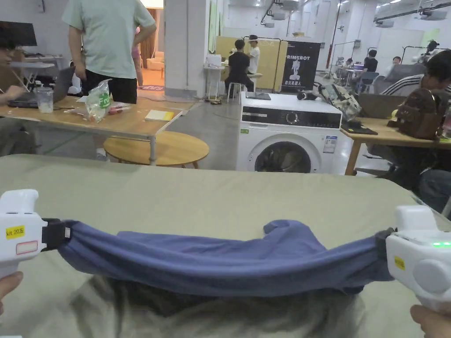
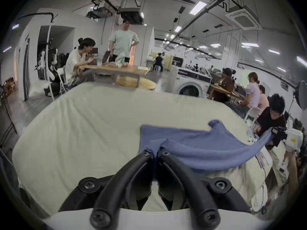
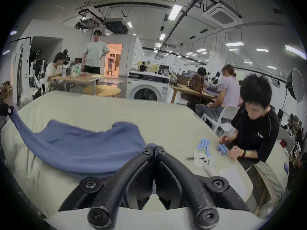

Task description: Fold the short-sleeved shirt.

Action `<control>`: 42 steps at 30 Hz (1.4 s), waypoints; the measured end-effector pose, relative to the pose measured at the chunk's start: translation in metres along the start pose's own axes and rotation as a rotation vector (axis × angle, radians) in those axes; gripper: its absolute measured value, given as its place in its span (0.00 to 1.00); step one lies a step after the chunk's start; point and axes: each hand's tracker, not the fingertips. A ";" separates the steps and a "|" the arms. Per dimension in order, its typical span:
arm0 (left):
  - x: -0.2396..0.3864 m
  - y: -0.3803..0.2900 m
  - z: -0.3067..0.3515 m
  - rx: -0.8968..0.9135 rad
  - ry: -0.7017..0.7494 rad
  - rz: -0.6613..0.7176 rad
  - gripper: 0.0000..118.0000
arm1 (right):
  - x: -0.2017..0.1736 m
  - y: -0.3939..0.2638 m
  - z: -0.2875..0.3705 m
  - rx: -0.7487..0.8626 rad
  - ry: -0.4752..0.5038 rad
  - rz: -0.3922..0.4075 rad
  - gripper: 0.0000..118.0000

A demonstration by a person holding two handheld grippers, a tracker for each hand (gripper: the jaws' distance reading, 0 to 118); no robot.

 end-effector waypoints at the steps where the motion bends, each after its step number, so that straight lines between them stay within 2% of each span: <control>1: -0.003 -0.013 0.002 -0.021 -0.010 0.001 0.00 | -0.001 -0.012 0.004 -0.026 0.000 0.014 0.00; 8: -0.015 -0.081 0.001 -0.218 -0.010 0.006 0.00 | 0.000 -0.086 0.009 -0.229 0.027 0.071 0.00; 11: -0.019 -0.104 -0.009 -0.312 0.020 -0.001 0.00 | -0.001 -0.117 0.001 -0.340 0.022 0.127 0.00; 12: -0.020 -0.110 -0.014 -0.346 0.024 -0.012 0.00 | 0.000 -0.126 -0.004 -0.369 0.025 0.114 0.00; 16: -0.023 -0.128 -0.029 -0.438 0.042 -0.023 0.00 | 0.000 -0.156 -0.025 -0.507 0.056 0.142 0.00; 18: -0.024 -0.135 -0.038 -0.490 0.047 -0.030 0.00 | 0.001 -0.168 -0.031 -0.521 0.067 0.131 0.00; 22: -0.025 -0.142 -0.046 -0.477 0.051 -0.026 0.00 | -0.008 -0.169 -0.033 -0.521 0.044 0.138 0.00; 23: -0.024 -0.140 -0.043 -0.473 0.057 -0.018 0.02 | -0.010 -0.165 -0.032 -0.522 0.030 0.147 0.06; 24: -0.022 -0.136 -0.041 -0.472 0.060 -0.005 0.08 | -0.010 -0.161 -0.031 -0.517 0.026 0.148 0.12; 25: -0.020 -0.132 -0.039 -0.467 0.069 -0.001 0.19 | -0.010 -0.155 -0.028 -0.516 0.027 0.146 0.22; 26: -0.017 -0.127 -0.036 -0.444 0.091 -0.029 0.37 | -0.009 -0.148 -0.023 -0.505 0.032 0.130 0.39; 27: -0.015 -0.123 -0.032 -0.412 0.110 -0.060 0.37 | -0.010 -0.141 -0.019 -0.486 0.045 0.108 0.48; 28: -0.012 -0.118 -0.030 -0.383 0.108 -0.073 0.39 | -0.011 -0.133 -0.014 -0.455 0.055 0.096 0.50; 32: 0.003 -0.102 -0.015 -0.201 0.079 -0.067 0.40 | -0.019 -0.109 0.002 -0.303 0.030 0.027 0.50; 37: 0.030 -0.097 -0.001 0.032 0.064 -0.096 0.40 | -0.040 -0.097 0.017 -0.004 0.058 -0.097 0.49; 38: 0.036 -0.097 0.002 0.081 0.060 -0.105 0.39 | -0.046 -0.096 0.019 0.044 0.056 -0.105 0.43; 39: 0.044 -0.097 0.005 0.122 0.058 -0.124 0.34 | -0.053 -0.094 0.022 0.078 0.040 -0.104 0.32; 40: 0.050 -0.097 0.008 0.145 0.069 -0.140 0.24 | -0.058 -0.092 0.025 0.108 0.040 -0.105 0.18; 41: 0.056 -0.097 0.009 0.164 0.074 -0.164 0.11 | -0.064 -0.091 0.027 0.129 0.045 -0.108 0.07; 42: 0.061 -0.097 0.009 0.171 0.091 -0.185 0.03 | -0.069 -0.091 0.028 0.139 0.046 -0.112 0.04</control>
